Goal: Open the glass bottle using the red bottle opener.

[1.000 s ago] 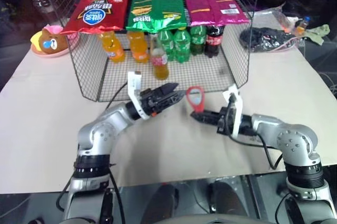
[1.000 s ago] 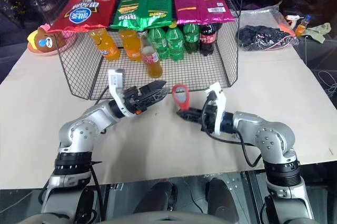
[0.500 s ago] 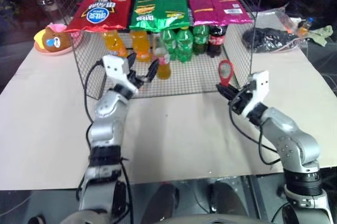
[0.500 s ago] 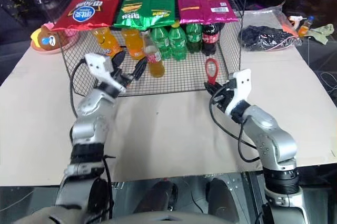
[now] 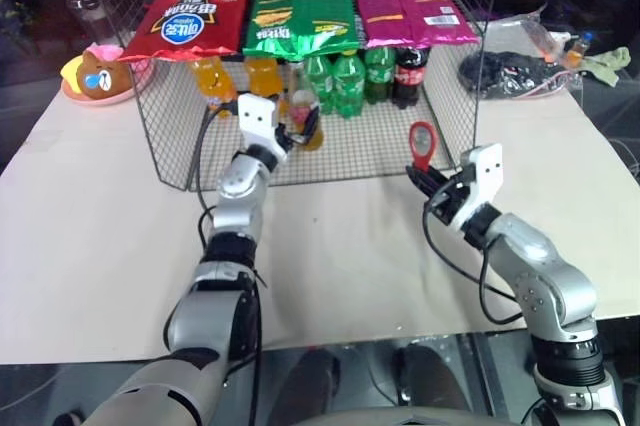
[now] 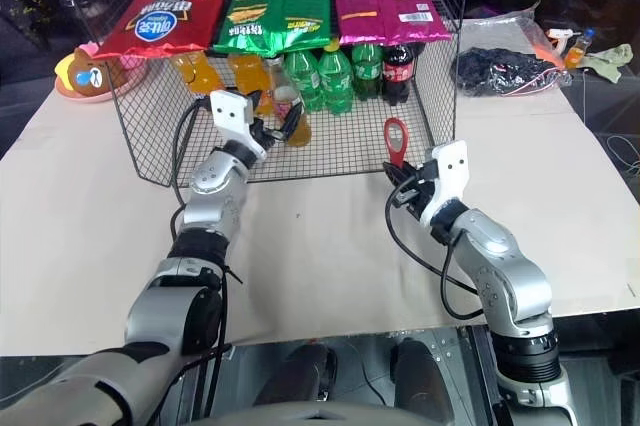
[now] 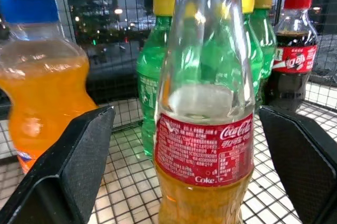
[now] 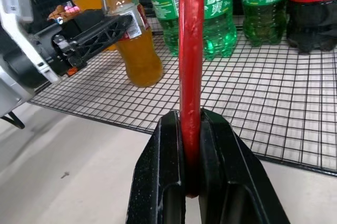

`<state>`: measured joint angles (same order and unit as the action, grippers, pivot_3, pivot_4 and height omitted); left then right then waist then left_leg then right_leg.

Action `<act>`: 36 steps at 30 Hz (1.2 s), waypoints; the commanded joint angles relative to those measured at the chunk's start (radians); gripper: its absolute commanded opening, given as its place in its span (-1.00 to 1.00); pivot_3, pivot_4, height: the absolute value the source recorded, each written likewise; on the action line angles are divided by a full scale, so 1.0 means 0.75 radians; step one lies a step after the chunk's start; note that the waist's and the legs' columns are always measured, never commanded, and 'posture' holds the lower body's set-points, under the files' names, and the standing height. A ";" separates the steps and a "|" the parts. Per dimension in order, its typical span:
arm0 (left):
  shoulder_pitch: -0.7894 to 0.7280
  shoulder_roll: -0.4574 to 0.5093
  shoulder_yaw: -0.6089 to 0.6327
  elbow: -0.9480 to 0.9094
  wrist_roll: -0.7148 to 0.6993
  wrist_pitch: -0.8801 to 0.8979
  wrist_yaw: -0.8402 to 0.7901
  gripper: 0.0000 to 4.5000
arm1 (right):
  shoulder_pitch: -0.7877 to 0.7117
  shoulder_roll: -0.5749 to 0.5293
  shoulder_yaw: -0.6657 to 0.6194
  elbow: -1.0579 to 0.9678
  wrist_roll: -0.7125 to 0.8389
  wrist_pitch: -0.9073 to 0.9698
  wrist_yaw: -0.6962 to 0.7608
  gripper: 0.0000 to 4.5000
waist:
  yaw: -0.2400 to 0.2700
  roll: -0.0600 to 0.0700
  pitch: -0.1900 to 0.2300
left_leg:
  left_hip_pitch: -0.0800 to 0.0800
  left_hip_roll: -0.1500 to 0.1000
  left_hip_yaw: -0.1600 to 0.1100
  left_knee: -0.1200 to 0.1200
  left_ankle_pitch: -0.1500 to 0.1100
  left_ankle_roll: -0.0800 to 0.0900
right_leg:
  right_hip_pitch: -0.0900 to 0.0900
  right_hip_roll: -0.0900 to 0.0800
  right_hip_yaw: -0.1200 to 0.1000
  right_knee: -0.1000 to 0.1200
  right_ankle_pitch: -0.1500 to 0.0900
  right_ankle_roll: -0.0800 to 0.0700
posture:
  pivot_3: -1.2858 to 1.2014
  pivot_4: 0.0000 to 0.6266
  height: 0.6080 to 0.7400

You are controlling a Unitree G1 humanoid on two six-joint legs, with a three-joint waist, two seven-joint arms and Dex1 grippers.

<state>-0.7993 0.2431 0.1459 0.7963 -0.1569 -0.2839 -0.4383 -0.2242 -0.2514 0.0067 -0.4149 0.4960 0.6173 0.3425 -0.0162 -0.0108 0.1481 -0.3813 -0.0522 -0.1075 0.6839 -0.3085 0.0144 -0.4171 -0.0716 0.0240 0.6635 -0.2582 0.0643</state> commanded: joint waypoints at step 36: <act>0.611 0.111 -0.112 -1.228 -0.293 0.620 -0.275 0.25 | -0.036 -0.015 -0.050 0.090 -0.190 -0.396 0.055 -0.97 | -0.029 0.001 0.000 | 0.001 0.004 -0.001 0.001 0.000 0.000 | 0.000 0.000 0.002 0.002 0.000 0.000 | 0.03 -0.52 1.00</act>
<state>-0.3486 0.3101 0.0685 0.0366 -0.3254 0.1437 -0.6310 -0.2335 -0.2570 -0.0148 -0.3332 0.3529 0.3554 0.3684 -0.0377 -0.0103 0.1481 -0.3809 -0.0491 -0.1082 0.6848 -0.3083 0.0142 -0.4172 -0.0716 0.0254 0.6654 -0.2582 0.0642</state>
